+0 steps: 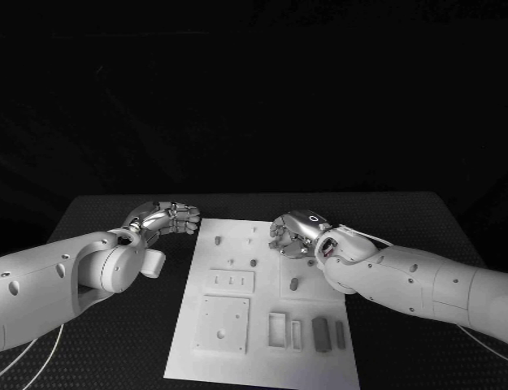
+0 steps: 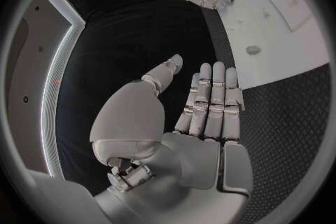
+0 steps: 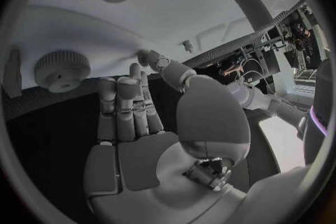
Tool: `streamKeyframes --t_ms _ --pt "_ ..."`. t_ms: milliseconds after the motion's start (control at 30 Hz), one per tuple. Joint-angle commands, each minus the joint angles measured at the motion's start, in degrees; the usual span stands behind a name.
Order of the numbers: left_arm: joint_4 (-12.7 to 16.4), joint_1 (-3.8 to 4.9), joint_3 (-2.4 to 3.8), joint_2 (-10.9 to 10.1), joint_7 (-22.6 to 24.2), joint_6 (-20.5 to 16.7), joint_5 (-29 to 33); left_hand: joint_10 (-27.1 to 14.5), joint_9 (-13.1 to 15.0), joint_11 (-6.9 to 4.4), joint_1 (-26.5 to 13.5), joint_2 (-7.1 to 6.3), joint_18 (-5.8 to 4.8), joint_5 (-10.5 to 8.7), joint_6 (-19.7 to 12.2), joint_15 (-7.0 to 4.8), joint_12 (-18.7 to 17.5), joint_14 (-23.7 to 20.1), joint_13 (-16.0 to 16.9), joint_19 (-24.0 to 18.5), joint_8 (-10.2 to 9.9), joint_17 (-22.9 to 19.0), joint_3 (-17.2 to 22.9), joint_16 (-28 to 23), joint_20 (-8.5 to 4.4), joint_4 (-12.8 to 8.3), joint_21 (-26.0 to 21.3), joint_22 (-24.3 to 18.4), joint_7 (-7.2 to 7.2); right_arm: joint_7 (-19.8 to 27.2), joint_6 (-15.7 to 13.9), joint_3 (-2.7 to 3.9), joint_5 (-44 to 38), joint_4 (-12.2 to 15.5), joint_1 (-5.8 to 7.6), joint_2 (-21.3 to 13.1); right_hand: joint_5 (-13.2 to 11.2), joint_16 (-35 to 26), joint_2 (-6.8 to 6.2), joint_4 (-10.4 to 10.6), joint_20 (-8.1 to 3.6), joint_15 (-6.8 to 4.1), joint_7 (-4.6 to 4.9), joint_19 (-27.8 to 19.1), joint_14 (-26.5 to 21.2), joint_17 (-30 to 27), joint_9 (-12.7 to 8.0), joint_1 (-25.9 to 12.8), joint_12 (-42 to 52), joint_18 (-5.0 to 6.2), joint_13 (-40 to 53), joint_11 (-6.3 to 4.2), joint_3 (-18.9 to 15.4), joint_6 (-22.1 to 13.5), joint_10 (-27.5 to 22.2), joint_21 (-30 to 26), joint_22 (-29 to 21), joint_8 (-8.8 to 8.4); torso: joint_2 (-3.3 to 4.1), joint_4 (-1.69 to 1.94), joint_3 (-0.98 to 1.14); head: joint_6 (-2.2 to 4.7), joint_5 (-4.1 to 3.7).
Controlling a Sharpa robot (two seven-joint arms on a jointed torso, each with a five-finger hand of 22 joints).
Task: Assemble the parts on the task board
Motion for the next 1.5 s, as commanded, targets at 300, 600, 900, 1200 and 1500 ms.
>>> streamKeyframes --t_ms 300,600,900,1200,1500 --pt "-0.1 0.06 0.05 0.1 0.3 0.6 -0.2 -0.2 0.1 0.08 -0.6 -0.08 1.18 0.1 0.2 -0.05 -0.4 0.3 0.1 -0.2 -0.4 0.1 0.0 0.3 -0.22 -0.3 0.4 1.3 0.33 0.2 1.8 0.0 -2.4 0.2 -0.02 0.0 -0.3 0.6 1.15 -0.1 -0.5 -1.28 0.1 0.1 -0.2 -0.3 0.3 -1.2 1.2 3.27 1.4 -0.91 -0.6 1.5 2.5 0.3 0.3 0.57 0.02 0.0 -0.03 -0.11 -0.13" --pt "-0.2 0.05 0.04 0.1 0.3 0.6 -0.2 -0.2 0.1 0.09 -0.7 -0.1 1.17 0.09 0.1 -0.05 -0.4 0.3 0.2 -0.2 -0.5 0.1 0.0 0.3 -0.22 -0.3 0.4 1.3 0.42 -0.1 2.5 0.0 -2.9 0.1 -0.02 0.3 -0.3 0.7 1.6 -0.1 -0.64 -2.41 -0.34 0.2 -0.3 -0.6 0.3 -2.1 3.3 3.27 4.8 -2.11 -0.9 2.7 4.8 0.1 0.4 0.73 0.02 0.05 -0.03 -0.24 -0.17" --pt "-0.3 0.05 0.04 0.2 0.2 0.7 -0.2 -0.2 0.1 0.1 -0.7 -0.1 1.18 0.1 0.1 -0.05 -0.5 0.3 0.2 -0.2 -0.5 0.1 0.1 0.3 -0.22 -0.3 0.4 1.3 0.46 -1.1 3.4 0.0 -4.0 0.0 -0.02 0.4 -0.3 0.8 2.35 0.1 -0.7 -2.67 -0.45 0.4 -0.3 -0.9 0.2 -2.8 4.2 3.27 7.7 -2.39 -0.7 3.1 4.6 0.0 0.5 0.59 0.0 0.07 -0.04 -0.33 -0.17" --pt "-0.3 0.05 0.04 0.2 0.1 0.6 -0.2 -0.2 0.1 0.13 -0.8 -0.17 1.18 0.08 -0.1 -0.05 -0.6 0.3 0.2 -0.3 -0.7 0.2 0.1 0.3 -0.23 -0.4 0.5 1.3 0.59 -1.7 3.2 0.0 -4.1 0.1 -0.02 0.1 -0.3 1.0 5.34 0.1 -0.81 -3.26 -1.06 0.8 -0.2 -1.1 0.3 -2.3 5.3 3.27 11.6 -3.0 5.8 5.0 4.8 0.0 0.8 0.94 0.03 0.02 0.03 -0.35 -0.17" --pt "-0.4 0.05 0.03 0.1 0.1 0.6 -0.2 -0.2 0.2 0.14 -0.8 -0.21 1.18 0.08 -0.2 -0.05 -0.7 0.3 0.3 -0.3 -0.8 0.2 0.1 0.3 -0.23 -0.4 0.5 1.3 0.63 -1.4 2.5 0.0 -0.9 0.5 -0.02 -0.5 -0.3 1.0 5.47 -0.1 -1.05 -3.56 -1.4 1.0 -0.2 -1.3 0.4 -2.6 5.4 3.27 13.1 -3.26 7.1 5.8 4.9 0.2 1.0 1.16 0.03 0.01 0.07 -0.29 -0.19"
